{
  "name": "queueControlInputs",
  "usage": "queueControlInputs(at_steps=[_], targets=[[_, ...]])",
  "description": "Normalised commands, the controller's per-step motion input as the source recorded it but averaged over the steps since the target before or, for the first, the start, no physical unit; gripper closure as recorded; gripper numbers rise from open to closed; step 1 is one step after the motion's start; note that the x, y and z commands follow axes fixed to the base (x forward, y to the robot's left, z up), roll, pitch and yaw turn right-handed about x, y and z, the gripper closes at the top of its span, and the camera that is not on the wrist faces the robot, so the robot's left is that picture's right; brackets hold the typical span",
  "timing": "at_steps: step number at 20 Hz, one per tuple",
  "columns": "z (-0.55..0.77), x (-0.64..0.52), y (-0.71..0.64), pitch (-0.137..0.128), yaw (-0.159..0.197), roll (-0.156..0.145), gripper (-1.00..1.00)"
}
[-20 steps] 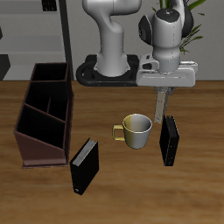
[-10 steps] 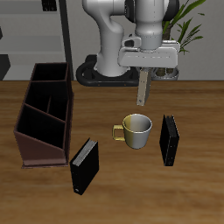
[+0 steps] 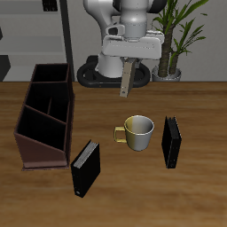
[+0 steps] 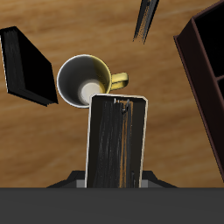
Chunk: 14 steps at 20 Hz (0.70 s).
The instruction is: Place the yellow book into the right desk caddy's right compartment
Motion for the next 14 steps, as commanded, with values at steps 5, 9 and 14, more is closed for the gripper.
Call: queueControlInputs(at_steps=[5, 9, 14], targets=[[0.31, -0.1, -0.6, -0.041, -0.037, -0.061, 1.0], [0.2, -0.04, -0.45, 0.0, -0.004, -0.001, 1.0], [0.09, -0.01, -0.44, 0.001, 0.049, -0.003, 1.0]])
